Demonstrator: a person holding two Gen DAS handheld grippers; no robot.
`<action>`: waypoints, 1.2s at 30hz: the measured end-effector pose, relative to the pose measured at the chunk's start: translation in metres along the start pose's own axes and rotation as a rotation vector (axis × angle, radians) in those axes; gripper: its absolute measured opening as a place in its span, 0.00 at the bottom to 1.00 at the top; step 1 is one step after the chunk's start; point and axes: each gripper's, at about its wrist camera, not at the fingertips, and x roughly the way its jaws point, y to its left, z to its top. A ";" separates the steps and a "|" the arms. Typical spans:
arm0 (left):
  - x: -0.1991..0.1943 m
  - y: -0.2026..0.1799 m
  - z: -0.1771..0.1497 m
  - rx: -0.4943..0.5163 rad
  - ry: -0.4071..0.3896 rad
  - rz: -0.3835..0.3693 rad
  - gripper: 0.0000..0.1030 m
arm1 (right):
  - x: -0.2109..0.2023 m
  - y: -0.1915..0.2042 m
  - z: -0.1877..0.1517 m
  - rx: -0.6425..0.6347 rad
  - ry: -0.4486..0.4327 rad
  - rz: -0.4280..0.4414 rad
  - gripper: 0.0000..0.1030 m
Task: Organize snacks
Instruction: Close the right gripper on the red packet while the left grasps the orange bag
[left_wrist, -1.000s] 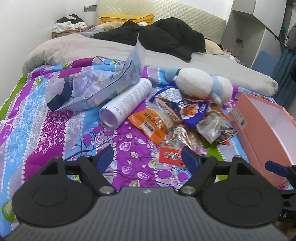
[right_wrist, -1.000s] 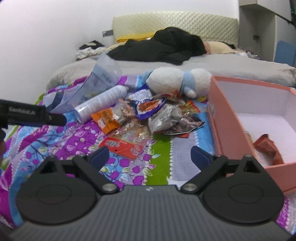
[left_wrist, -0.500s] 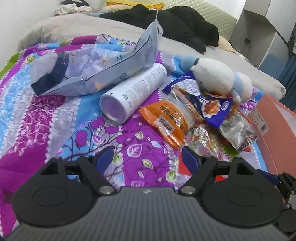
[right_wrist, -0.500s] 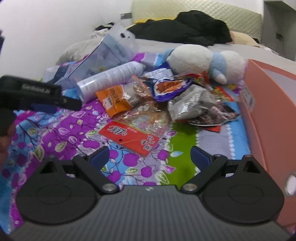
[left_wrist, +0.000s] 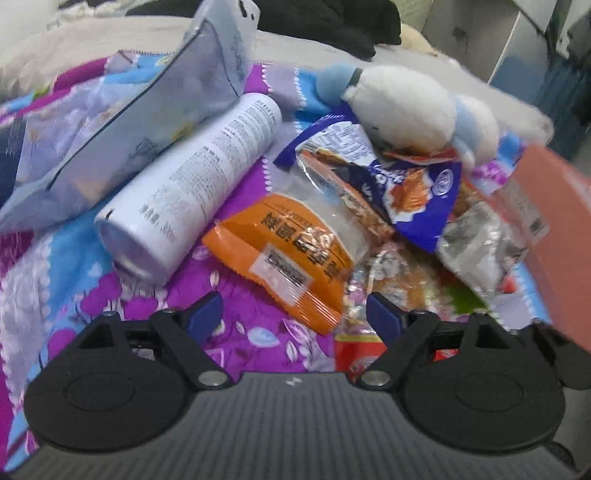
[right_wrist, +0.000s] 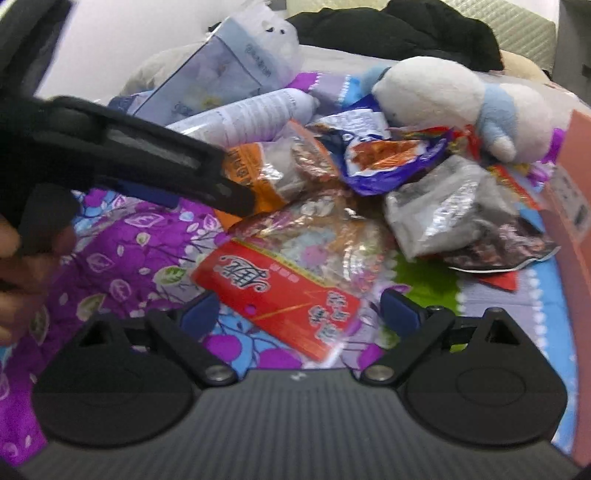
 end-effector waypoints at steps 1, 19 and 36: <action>0.004 -0.002 0.001 0.012 0.005 0.007 0.89 | 0.002 0.001 0.000 -0.011 0.003 0.002 0.98; 0.008 -0.004 0.012 -0.017 -0.019 0.036 0.46 | -0.008 0.004 0.002 0.051 -0.002 0.099 0.18; -0.057 -0.026 -0.032 -0.133 -0.038 -0.040 0.34 | -0.069 -0.017 -0.024 0.163 -0.023 0.108 0.08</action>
